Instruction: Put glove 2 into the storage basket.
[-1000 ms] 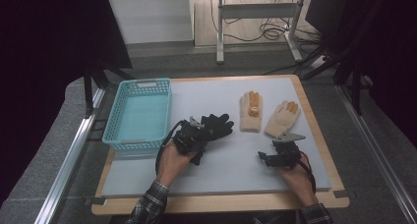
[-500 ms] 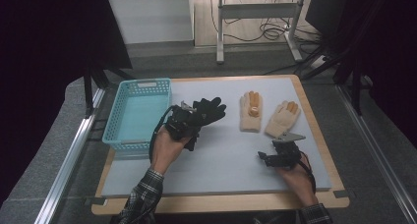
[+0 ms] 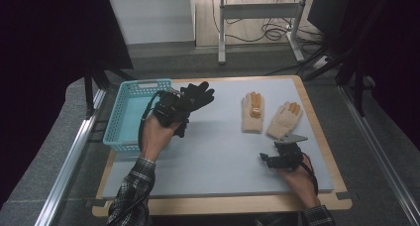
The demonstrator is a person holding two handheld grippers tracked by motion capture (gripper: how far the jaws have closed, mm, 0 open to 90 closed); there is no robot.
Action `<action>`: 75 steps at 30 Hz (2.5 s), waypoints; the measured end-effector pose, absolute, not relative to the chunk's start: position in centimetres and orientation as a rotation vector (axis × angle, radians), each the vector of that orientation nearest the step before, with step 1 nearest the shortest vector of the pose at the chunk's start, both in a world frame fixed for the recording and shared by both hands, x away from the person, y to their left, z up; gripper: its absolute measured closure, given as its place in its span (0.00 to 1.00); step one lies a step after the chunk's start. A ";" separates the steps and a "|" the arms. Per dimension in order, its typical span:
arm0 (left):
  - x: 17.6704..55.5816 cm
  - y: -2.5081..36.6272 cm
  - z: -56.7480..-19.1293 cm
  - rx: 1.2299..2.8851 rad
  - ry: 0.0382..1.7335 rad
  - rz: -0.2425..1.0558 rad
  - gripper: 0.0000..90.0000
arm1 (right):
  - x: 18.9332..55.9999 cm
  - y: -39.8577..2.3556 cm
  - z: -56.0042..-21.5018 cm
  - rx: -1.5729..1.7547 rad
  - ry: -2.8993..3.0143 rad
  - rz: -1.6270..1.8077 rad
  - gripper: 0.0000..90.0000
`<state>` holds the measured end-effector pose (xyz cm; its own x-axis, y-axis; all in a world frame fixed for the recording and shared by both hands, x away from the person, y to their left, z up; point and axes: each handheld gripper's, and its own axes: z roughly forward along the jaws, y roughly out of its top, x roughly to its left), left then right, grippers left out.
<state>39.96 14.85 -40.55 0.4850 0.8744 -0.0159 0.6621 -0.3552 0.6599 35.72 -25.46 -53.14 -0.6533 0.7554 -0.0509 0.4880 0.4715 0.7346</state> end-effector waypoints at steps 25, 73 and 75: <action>43.5 25.6 -42.5 2.011 1.649 0.551 0.68 | 35.7 -25.5 -53.1 1.045 2.356 1.001 0.25; 45.8 31.5 -46.8 1.991 1.793 0.403 0.05 | 35.7 -25.4 -53.2 1.044 2.356 1.003 0.24; 45.5 31.2 -46.4 1.979 1.760 0.409 0.05 | 35.7 -25.4 -53.2 1.044 2.356 1.003 0.24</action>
